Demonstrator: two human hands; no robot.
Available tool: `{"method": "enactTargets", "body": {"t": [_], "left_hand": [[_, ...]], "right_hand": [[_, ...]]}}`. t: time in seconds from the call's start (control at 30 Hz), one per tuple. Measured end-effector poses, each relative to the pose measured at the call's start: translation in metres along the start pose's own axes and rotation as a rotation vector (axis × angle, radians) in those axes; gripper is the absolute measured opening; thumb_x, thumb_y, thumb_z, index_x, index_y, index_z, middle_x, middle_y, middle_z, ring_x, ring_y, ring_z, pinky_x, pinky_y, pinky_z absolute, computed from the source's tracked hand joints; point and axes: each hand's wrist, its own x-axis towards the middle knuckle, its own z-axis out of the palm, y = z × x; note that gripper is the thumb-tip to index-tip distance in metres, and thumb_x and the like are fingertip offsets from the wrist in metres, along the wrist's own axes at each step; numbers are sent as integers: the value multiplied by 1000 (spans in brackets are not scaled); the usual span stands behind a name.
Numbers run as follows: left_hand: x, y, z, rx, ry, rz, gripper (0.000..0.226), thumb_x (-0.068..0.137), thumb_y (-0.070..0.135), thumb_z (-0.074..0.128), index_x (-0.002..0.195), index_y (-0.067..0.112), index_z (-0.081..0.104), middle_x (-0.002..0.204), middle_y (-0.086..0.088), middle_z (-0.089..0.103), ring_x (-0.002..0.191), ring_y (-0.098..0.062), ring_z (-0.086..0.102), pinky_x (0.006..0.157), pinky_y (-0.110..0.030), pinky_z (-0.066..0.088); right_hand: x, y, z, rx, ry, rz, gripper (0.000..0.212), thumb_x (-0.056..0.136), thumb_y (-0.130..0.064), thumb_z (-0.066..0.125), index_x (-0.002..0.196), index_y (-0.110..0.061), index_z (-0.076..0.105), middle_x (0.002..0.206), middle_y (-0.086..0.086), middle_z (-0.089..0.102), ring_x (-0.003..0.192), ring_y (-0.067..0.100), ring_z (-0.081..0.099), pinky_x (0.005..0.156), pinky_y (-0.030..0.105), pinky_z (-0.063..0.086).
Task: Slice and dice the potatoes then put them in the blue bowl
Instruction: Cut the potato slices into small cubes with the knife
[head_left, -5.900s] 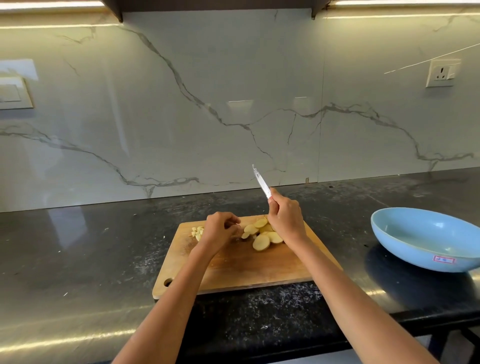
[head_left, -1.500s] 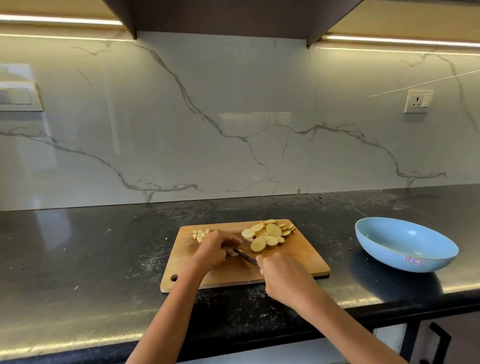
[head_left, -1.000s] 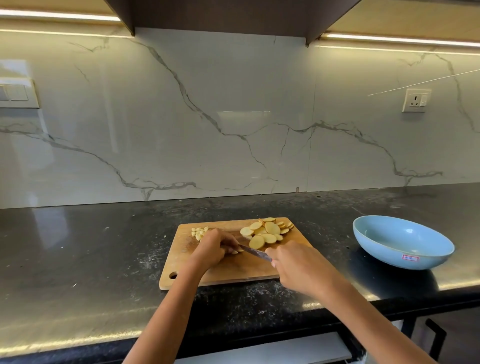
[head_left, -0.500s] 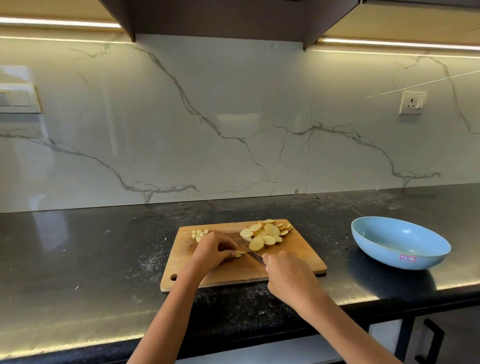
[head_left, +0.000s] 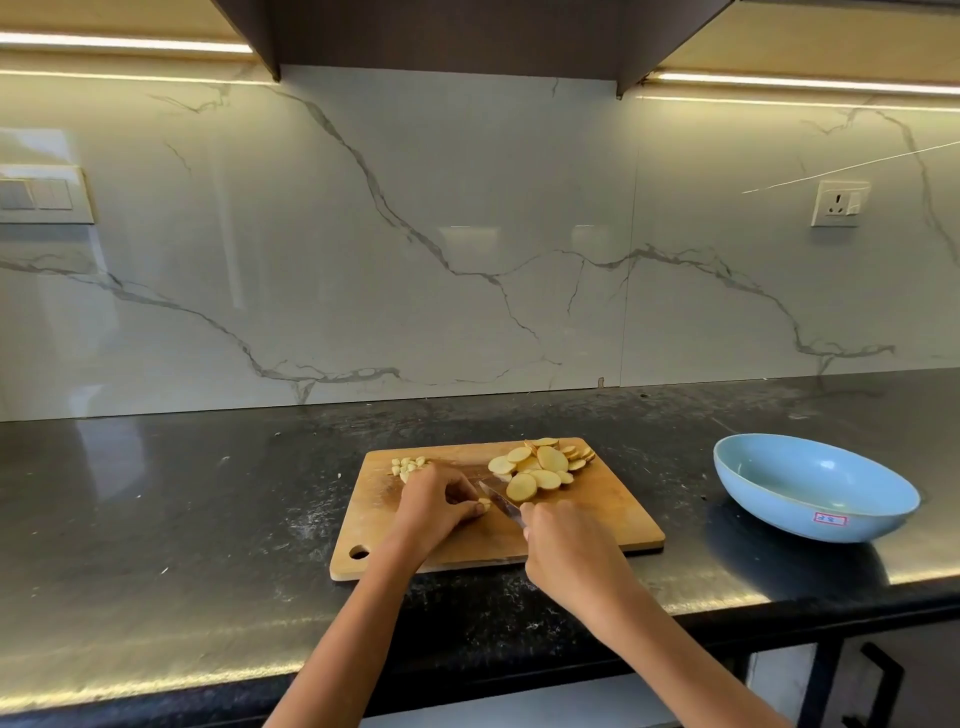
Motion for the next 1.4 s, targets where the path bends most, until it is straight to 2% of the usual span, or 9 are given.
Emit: {"method": "enactTargets", "body": {"t": [0.3, 0.53, 0.7, 0.83, 0.97, 1.1, 1.2, 1.27, 1.4], "left_hand": [[2, -6, -5, -29, -32, -49, 17, 76, 11, 75, 92, 9, 73, 90, -4, 72, 76, -8, 62, 67, -12, 49], [1, -5, -4, -10, -40, -76, 20, 75, 17, 76, 95, 12, 73, 91, -1, 71, 81, -9, 62, 73, -17, 50], [0, -4, -5, -15, -46, -71, 21, 75, 20, 77, 94, 12, 73, 91, 0, 71, 79, -8, 62, 71, -15, 50], [-2, -2, -4, -34, -31, -58, 19, 73, 24, 78, 88, 13, 75, 85, 2, 72, 77, -8, 64, 68, -15, 51], [-3, 1, -4, -34, -26, -53, 12, 75, 15, 76, 87, 13, 75, 87, 0, 72, 76, -8, 64, 66, -13, 50], [-3, 3, -4, -29, -24, -77, 10, 76, 13, 74, 87, 14, 75, 86, 3, 71, 75, -4, 62, 63, -9, 46], [-3, 2, -2, -27, -19, -99, 9, 77, 13, 74, 86, 15, 75, 85, 3, 71, 73, -2, 59, 62, -9, 44], [-2, 2, -2, -23, -16, -102, 9, 77, 12, 74, 85, 14, 75, 84, 3, 71, 71, -1, 58, 63, -10, 45], [-2, 4, -1, -23, -10, -100, 7, 76, 11, 75, 82, 12, 75, 82, 3, 71, 67, 2, 57, 65, -9, 45]], "right_hand": [[-1, -8, -1, 36, -9, 67, 19, 94, -8, 46, 104, -10, 62, 95, 6, 64, 71, 14, 47, 46, 17, 26], [-1, -7, 1, 11, -34, 94, 17, 93, -8, 47, 99, -10, 63, 81, 3, 56, 69, 14, 48, 48, 19, 30], [-2, -12, 0, -2, -10, 60, 17, 92, -7, 47, 97, -9, 63, 63, -5, 38, 55, 7, 36, 45, 18, 25], [-2, -16, -6, 3, -18, 67, 18, 92, -6, 45, 97, -8, 62, 77, 3, 55, 65, 16, 44, 48, 20, 28], [-4, -22, -5, 8, -38, 35, 15, 92, -7, 47, 98, -8, 61, 66, -3, 40, 55, 8, 35, 46, 19, 24], [-3, -28, -3, 12, -82, 53, 18, 93, -8, 47, 107, -9, 60, 91, 5, 60, 72, 14, 47, 56, 22, 36], [-6, -30, -4, -41, -86, 47, 22, 96, -6, 43, 114, -9, 56, 108, 8, 61, 87, 17, 58, 64, 25, 37], [-4, -33, -1, -87, -92, 20, 24, 97, -5, 41, 117, -9, 54, 112, 9, 60, 97, 20, 60, 66, 26, 37], [6, -33, -1, -106, -133, -15, 23, 96, -6, 44, 117, -7, 54, 111, 10, 61, 97, 22, 61, 66, 26, 38]]}}
